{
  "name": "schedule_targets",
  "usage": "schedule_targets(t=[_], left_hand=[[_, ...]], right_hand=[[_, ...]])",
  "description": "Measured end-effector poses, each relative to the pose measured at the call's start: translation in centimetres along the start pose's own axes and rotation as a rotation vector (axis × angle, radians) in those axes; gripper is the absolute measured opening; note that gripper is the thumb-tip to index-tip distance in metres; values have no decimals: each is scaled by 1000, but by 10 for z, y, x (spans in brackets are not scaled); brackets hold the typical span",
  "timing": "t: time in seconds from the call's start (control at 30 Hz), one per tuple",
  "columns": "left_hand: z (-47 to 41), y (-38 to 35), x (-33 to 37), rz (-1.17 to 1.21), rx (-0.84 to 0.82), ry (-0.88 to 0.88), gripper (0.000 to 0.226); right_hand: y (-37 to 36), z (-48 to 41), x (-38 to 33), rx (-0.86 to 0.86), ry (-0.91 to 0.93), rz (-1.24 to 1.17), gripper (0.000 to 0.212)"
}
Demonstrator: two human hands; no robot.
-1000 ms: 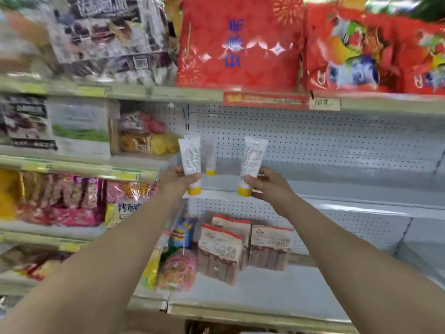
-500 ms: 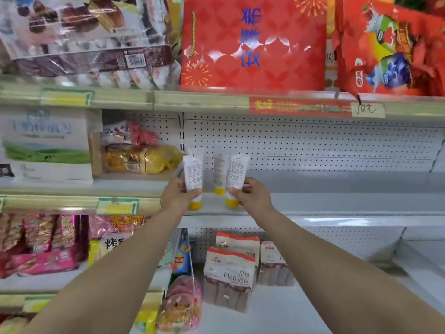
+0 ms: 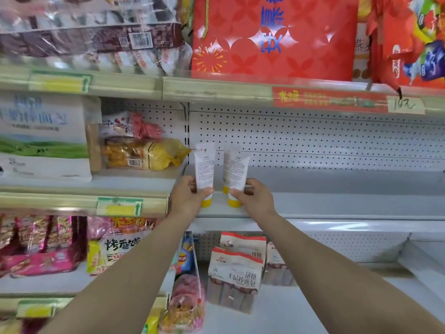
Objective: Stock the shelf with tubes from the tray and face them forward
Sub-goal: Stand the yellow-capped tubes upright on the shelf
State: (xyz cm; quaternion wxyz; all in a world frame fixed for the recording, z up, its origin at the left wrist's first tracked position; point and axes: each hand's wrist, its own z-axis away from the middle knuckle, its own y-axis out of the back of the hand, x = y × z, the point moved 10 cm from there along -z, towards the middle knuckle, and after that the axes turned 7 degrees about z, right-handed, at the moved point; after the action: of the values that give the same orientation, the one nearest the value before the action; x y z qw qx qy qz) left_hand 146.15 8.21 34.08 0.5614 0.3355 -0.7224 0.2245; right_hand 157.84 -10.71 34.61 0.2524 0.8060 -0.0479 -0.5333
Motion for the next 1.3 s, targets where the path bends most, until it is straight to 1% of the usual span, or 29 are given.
schedule_targets(t=[0.3,0.63,0.7,0.77,0.87,0.93,1.0,1.1,1.2,1.3], left_hand=[[0,-1,-2,-6,4,1,35],[7,-1,3,-31,25,25,42],[13,2,1,-33,45,54,47],[22,5,2,-39,79,79,57],[43,14,17,-118,191,81,69],[60,15,37,-216,268,45,71],[79,2,60,-304,278,-19,74],[113,-36,93,-391,232,-69,77],[151,-85,123,-576,165,-142,76],[188,-133,137,-702,101,-178,73]], right_hand=[[-3,-3,1,-22,4,14,35],[-4,3,-3,-51,2,28,45],[1,5,-3,-60,0,51,51],[11,7,-1,-65,-13,53,62],[36,14,-2,-96,0,80,70],[59,20,-3,-124,33,130,70],[86,28,-4,-149,70,194,71],[128,41,-6,-172,151,336,72],[173,58,-8,-174,270,552,73],[218,76,-3,-151,368,742,71]])
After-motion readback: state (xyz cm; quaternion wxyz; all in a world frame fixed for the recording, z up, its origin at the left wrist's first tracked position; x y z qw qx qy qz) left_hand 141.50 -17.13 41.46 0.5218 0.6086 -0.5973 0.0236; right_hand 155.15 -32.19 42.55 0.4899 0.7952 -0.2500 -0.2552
